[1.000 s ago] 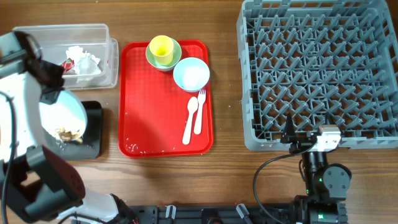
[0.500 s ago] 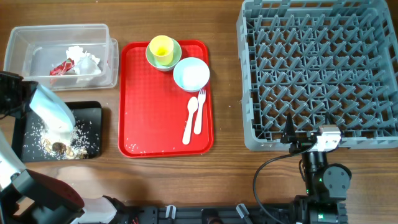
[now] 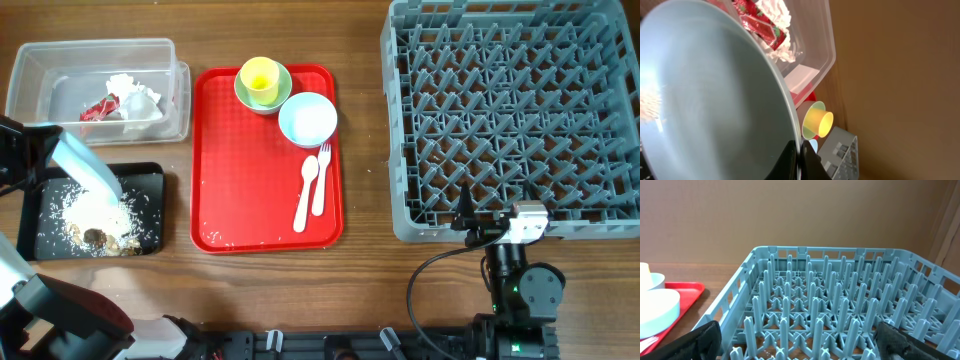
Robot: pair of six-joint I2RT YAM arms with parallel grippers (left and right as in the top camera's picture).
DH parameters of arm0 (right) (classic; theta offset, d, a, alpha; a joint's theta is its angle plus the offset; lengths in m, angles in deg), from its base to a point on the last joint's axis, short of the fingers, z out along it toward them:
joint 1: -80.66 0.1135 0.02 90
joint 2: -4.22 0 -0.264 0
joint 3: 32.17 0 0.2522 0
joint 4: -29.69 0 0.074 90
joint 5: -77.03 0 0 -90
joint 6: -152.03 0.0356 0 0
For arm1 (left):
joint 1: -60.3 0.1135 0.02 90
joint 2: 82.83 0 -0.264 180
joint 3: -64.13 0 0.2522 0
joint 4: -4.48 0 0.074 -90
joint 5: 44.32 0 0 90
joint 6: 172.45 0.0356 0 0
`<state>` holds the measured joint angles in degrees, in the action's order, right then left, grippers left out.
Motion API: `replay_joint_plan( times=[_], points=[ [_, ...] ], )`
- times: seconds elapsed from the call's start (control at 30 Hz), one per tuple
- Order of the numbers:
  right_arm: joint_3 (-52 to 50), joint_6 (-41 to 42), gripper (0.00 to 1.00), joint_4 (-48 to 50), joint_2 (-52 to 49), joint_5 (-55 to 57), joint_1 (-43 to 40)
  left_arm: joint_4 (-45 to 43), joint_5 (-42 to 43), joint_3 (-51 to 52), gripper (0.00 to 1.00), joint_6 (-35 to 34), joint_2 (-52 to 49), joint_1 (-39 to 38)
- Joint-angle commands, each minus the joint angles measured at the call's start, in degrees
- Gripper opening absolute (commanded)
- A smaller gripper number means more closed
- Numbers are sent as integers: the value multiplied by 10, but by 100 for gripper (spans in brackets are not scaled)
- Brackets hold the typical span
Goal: Sort waste into correct bins and load items into the dishwasher rack
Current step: 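Tilt the plate with the left gripper to dump rice onto the black tray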
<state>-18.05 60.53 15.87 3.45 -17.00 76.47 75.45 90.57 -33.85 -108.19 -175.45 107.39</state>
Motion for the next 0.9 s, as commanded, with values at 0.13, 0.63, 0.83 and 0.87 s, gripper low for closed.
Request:
replay_joint_plan(
  times=[0.13,0.63,0.83,0.87],
  points=[
    [0,1,100,1,3,5,-2,-20,-4,-9,4,19,2,12],
    [0,2,100,1,2,5,-2,66,141,-9,4,62,9,27],
    [0,1,100,1,2,5,-2,130,123,-9,4,61,22,6],
    [0,1,100,1,2,5,-2,155,124,-9,4,61,28,-8]
  ],
)
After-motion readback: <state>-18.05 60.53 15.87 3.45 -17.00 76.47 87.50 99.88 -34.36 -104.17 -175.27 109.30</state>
